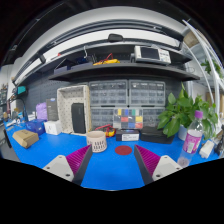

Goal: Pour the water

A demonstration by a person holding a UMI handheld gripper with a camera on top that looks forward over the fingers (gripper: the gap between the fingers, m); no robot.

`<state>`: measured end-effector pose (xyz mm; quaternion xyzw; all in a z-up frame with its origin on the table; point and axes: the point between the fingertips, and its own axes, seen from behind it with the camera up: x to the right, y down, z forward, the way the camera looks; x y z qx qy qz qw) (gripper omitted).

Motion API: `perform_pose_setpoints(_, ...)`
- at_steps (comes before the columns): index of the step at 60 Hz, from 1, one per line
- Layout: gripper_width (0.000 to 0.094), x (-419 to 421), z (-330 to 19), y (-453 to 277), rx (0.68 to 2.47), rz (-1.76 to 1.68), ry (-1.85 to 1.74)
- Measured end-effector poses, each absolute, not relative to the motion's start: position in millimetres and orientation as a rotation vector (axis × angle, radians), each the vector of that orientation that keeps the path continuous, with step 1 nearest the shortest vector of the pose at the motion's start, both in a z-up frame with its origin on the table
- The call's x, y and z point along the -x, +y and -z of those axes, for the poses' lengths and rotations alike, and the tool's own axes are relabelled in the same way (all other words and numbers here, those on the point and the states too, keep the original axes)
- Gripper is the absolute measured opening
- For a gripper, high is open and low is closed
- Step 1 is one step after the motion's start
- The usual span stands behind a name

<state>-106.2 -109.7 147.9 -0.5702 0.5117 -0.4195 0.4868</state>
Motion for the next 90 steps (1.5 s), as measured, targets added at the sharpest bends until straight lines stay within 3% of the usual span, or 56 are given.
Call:
perform_pose_setpoints(7, 0.0868, 111.1, -139.1, -124.2, 1.363, 1.023, 1.236)
perform_pose_setpoints(13, 0.0865, 145.2, -115.6, -186.5, 1.346, 1.091, 1.255)
perform_pose_setpoints(27, 0.0855, 172.8, -107.5, -303.1, 1.219, 1.242, 1.402)
perform_pose_setpoints(38, 0.0853, 142.3, -110.8, -363.0, 1.188, 1.302, 1.427)
perform_pose_setpoints(51, 0.0848, 84.8, -118.0, -381.7, 1.225, 1.319, 1.376)
perform_pose_setpoints(55, 0.0813, 74.4, -123.0, -377.3, 1.230, 1.317, 1.345)
perform_pose_setpoints(60, 0.0653, 66.9, -129.1, -372.0, 1.239, 1.329, 1.295)
perform_pose_setpoints(62, 0.0538, 64.6, -129.3, -370.7, 1.253, 1.341, 1.282)
perform_pose_setpoints(69, 0.0472, 57.3, -130.9, -361.0, 1.265, 1.355, 1.257)
perform_pose_setpoints(72, 0.0394, 56.0, -130.7, -359.1, 1.288, 1.363, 1.256)
perform_pose_setpoints(77, 0.0331, 53.2, -129.9, -353.5, 1.331, 1.371, 1.262)
perform_pose_setpoints(90, 0.0328, 44.4, -128.6, -342.9, 1.409, 1.407, 1.251)
